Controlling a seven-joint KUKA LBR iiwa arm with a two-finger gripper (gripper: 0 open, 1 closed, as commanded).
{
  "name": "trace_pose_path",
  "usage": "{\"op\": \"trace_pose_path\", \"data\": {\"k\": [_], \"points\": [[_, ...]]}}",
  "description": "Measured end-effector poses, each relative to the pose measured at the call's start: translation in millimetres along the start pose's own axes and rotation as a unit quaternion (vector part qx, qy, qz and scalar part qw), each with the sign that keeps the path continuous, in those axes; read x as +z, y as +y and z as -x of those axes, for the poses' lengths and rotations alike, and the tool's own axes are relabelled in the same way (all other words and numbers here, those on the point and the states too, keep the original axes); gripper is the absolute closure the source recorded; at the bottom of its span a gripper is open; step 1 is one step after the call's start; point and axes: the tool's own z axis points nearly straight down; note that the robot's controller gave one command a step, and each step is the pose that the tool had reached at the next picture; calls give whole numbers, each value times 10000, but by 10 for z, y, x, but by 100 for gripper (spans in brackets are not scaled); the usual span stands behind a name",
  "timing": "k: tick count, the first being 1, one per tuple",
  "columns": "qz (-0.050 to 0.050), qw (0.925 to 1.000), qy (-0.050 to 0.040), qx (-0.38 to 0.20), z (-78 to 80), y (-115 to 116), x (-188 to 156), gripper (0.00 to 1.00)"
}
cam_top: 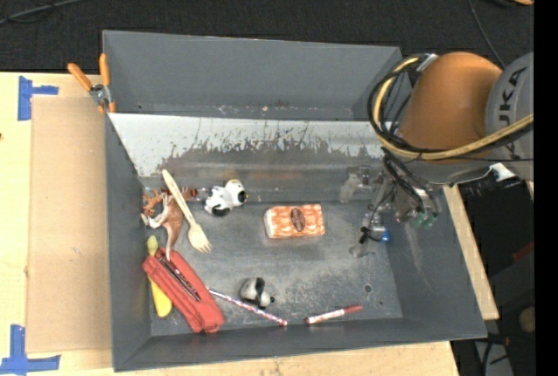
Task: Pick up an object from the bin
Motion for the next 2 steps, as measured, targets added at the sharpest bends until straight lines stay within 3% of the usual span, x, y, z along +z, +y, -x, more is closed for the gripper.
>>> {"op": "trace_pose_path", "data": {"k": [1,2], "points": [[-7,9988,21,482,22,124,460,0],[18,9999,-58,104,433,690,116,0]]}}
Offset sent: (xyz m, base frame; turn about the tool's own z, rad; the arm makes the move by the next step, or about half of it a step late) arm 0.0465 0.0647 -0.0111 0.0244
